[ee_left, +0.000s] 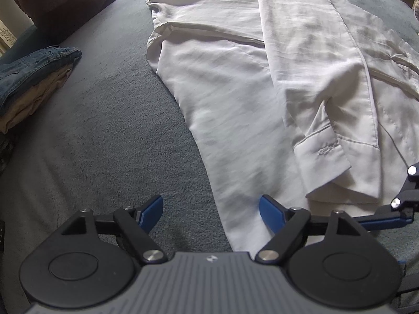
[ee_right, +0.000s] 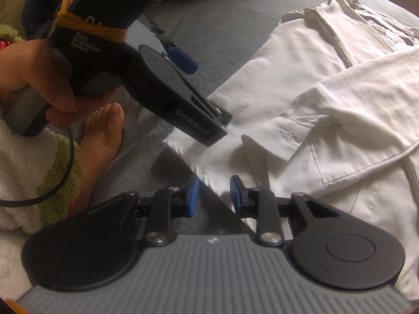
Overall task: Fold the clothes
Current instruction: 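Lower the left gripper onto the shirt hem edge and pinch it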
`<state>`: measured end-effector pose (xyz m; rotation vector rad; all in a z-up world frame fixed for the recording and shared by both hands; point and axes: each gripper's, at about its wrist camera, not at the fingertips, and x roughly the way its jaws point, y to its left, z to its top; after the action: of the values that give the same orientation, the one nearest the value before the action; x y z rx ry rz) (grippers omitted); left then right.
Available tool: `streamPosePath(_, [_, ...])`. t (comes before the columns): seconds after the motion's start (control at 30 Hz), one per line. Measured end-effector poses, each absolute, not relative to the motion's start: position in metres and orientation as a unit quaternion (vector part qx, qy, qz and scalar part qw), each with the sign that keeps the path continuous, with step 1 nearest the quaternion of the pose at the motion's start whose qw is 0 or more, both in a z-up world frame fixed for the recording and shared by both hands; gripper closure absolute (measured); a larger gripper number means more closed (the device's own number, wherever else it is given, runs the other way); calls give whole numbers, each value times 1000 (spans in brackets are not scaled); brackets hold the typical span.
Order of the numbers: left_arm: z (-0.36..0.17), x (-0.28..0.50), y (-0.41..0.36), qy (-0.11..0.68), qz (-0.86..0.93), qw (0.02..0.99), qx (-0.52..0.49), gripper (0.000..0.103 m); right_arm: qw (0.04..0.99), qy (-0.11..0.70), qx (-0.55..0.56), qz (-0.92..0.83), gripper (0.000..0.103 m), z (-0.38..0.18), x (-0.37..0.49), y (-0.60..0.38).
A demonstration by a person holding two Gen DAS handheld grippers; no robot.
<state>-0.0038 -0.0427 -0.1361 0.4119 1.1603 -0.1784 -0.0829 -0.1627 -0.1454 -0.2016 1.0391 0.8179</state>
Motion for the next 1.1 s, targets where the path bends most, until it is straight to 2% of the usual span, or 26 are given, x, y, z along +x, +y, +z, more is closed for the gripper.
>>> streamPosePath(0.17, [-138, -3, -41, 545, -81, 812, 190, 18, 784, 483, -94, 380, 78, -146, -82, -162])
streamPosePath(0.6, [-145, 1, -32, 554, -58, 814, 166, 0, 784, 489, -88, 372, 78, -146, -81, -164])
streamPosePath(1.1, [-141, 2, -21, 559, -65, 815, 137, 0, 786, 489, -88, 368, 76, -145, -81, -166])
